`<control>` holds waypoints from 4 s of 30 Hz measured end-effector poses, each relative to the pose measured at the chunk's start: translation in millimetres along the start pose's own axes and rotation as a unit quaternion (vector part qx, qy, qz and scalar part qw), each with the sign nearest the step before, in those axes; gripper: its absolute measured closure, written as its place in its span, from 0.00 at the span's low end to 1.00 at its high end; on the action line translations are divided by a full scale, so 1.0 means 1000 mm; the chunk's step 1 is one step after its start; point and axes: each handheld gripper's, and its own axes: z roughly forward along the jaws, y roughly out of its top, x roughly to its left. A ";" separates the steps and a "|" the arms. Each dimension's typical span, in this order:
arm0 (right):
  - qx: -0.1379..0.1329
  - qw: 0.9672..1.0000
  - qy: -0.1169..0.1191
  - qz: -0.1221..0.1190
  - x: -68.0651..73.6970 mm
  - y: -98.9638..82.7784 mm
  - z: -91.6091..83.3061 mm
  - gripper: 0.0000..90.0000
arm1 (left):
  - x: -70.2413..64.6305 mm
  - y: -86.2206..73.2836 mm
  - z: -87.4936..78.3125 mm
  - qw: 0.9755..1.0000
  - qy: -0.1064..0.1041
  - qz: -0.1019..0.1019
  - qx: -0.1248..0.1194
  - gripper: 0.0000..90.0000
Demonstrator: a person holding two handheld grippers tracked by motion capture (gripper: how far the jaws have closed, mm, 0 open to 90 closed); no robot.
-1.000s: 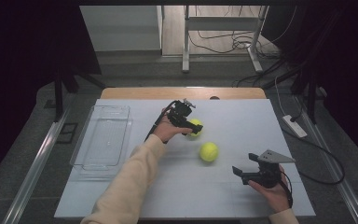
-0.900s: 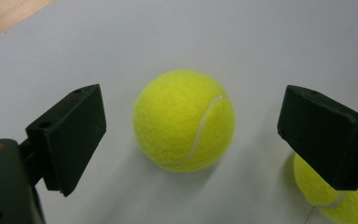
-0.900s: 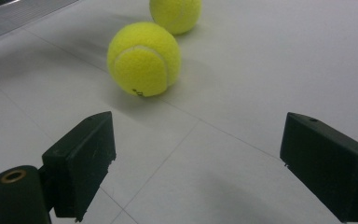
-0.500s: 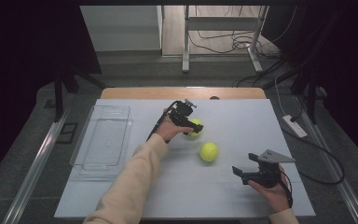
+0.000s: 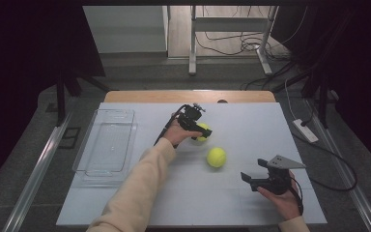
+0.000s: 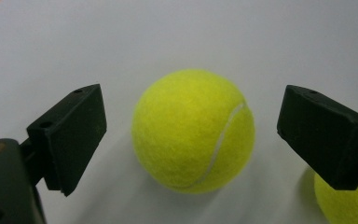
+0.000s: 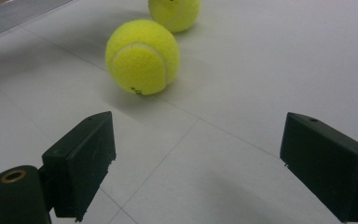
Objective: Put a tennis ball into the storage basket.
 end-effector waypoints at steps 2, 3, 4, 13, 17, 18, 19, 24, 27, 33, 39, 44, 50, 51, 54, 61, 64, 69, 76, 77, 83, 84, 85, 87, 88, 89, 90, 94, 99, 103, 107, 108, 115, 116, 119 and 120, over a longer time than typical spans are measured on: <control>0.000 1.000 0.000 0.001 0.000 0.000 0.000 0.12 | -0.001 0.000 0.002 1.000 0.000 0.001 0.003 0.10; -0.001 1.000 0.000 0.001 0.000 0.000 0.000 0.12 | -0.001 0.000 0.004 1.000 0.000 0.001 0.005 0.10; -0.001 1.000 -0.001 0.002 0.000 0.000 0.000 0.12 | -0.001 0.001 0.005 1.000 0.001 0.001 0.008 0.10; -0.001 1.000 -0.004 0.004 -0.002 -0.001 -0.001 0.12 | -0.003 0.000 0.010 1.000 -0.002 -0.001 0.023 0.19; -0.001 1.000 -0.005 0.004 -0.002 -0.001 -0.001 0.12 | -0.002 0.000 0.009 0.999 0.003 -0.005 0.033 0.29; -0.001 1.000 -0.005 0.004 -0.002 -0.001 -0.001 0.12 | -0.002 0.000 0.009 0.999 0.003 -0.005 0.033 0.30; -0.002 1.000 -0.005 0.004 -0.002 -0.001 -0.001 0.12 | -0.002 0.000 0.008 0.999 0.002 -0.005 0.037 0.30; -0.001 1.000 -0.007 0.004 -0.002 -0.001 -0.001 0.12 | -0.002 0.000 0.007 0.999 0.004 -0.003 0.036 0.31; -0.002 1.000 -0.007 0.004 -0.002 -0.001 -0.002 0.12 | -0.003 0.000 0.005 0.999 0.005 -0.001 0.033 0.31; -0.003 1.000 -0.009 0.004 -0.003 -0.001 -0.002 0.12 | -0.002 0.001 -0.001 1.000 0.004 -0.002 0.024 0.31; -0.003 1.000 -0.009 0.005 -0.003 -0.001 -0.002 0.12 | -0.002 0.000 -0.008 1.000 0.000 -0.002 0.014 0.31; -0.003 1.000 -0.010 0.005 -0.003 -0.001 -0.003 0.12 | -0.002 0.001 -0.015 1.000 0.003 0.003 0.009 0.31; -0.003 1.000 -0.011 0.005 -0.003 -0.001 -0.003 0.12 | -0.004 0.000 -0.026 1.000 0.005 0.007 -0.006 0.31; -0.003 1.000 -0.011 0.005 -0.003 -0.001 -0.003 0.12 | -0.004 0.000 -0.027 1.000 0.005 0.009 -0.008 0.31; -0.003 1.000 -0.011 0.005 -0.002 -0.001 -0.003 0.12 | -0.005 -0.001 -0.031 1.000 0.008 0.012 -0.012 0.31; -0.003 1.000 -0.011 0.005 -0.002 -0.001 -0.003 0.12 | -0.004 -0.002 -0.039 1.000 0.012 0.014 -0.021 0.31; -0.003 1.000 -0.011 0.005 -0.002 -0.001 -0.003 0.12 | -0.004 -0.003 -0.042 1.000 0.014 0.014 -0.024 0.31; -0.004 1.000 -0.011 0.005 -0.002 -0.001 -0.003 0.12 | -0.002 -0.003 -0.048 0.999 0.013 0.014 -0.032 0.31; -0.004 1.000 -0.011 0.005 -0.002 0.000 -0.003 0.12 | -0.002 -0.004 -0.055 0.999 0.013 0.016 -0.039 0.31; -0.004 1.000 -0.011 0.005 -0.002 0.000 -0.003 0.12 | -0.002 -0.004 -0.056 0.999 0.014 0.015 -0.040 0.31; -0.005 1.000 -0.011 0.005 -0.002 0.000 -0.004 0.12 | 0.000 -0.005 -0.060 0.999 0.016 0.014 -0.042 0.31; -0.005 1.000 -0.011 0.005 -0.002 0.000 -0.004 0.12 | 0.000 -0.005 -0.061 0.999 0.016 0.016 -0.041 0.31; -0.006 1.000 -0.011 0.005 -0.002 0.000 -0.004 0.12 | 0.000 -0.005 -0.062 0.999 0.017 0.016 -0.042 0.31; -0.006 1.000 -0.011 0.006 -0.002 0.000 -0.004 0.12 | 0.000 -0.005 -0.063 0.999 0.018 0.016 -0.043 0.31; -0.006 1.000 -0.011 0.006 -0.002 0.000 -0.004 0.12 | 0.001 -0.006 -0.064 0.999 0.019 0.017 -0.044 0.31; -0.006 1.000 -0.012 0.006 -0.002 0.000 -0.004 0.12 | 0.001 -0.006 -0.066 0.999 0.021 0.017 -0.046 0.31; -0.006 1.000 -0.012 0.005 -0.002 0.000 -0.004 0.12 | 0.001 -0.006 -0.067 0.998 0.022 0.018 -0.047 0.31; -0.005 1.000 -0.013 0.005 -0.002 0.000 -0.004 0.12 | 0.001 -0.008 -0.071 0.998 0.021 0.019 -0.052 0.31; -0.005 1.000 -0.013 0.005 -0.002 0.000 -0.004 0.12 | 0.001 -0.009 -0.074 0.998 0.021 0.020 -0.055 0.31; -0.005 1.000 -0.012 0.005 -0.002 0.000 -0.004 0.12 | 0.001 -0.012 -0.078 0.998 0.024 0.022 -0.058 0.30; -0.005 1.000 -0.012 0.005 -0.001 0.000 -0.004 0.12 | 0.002 -0.015 -0.082 0.997 0.027 0.019 -0.065 0.31; -0.005 1.000 -0.012 0.005 -0.001 0.000 -0.004 0.12 | 0.002 -0.015 -0.082 0.997 0.027 0.019 -0.065 0.31; -0.005 1.000 -0.012 0.005 -0.001 0.000 -0.004 0.12 | 0.004 -0.019 -0.088 0.997 0.031 0.016 -0.076 0.31; -0.006 1.000 -0.013 0.005 -0.001 0.000 -0.005 0.12 | 0.004 -0.020 -0.088 0.996 0.031 0.016 -0.077 0.30; -0.006 1.000 -0.014 0.005 -0.002 0.000 -0.005 0.12 | 0.004 -0.021 -0.092 0.996 0.031 0.013 -0.082 0.30; -0.006 1.000 -0.014 0.005 -0.002 0.000 -0.005 0.12 | 0.003 -0.021 -0.092 0.996 0.031 0.012 -0.084 0.30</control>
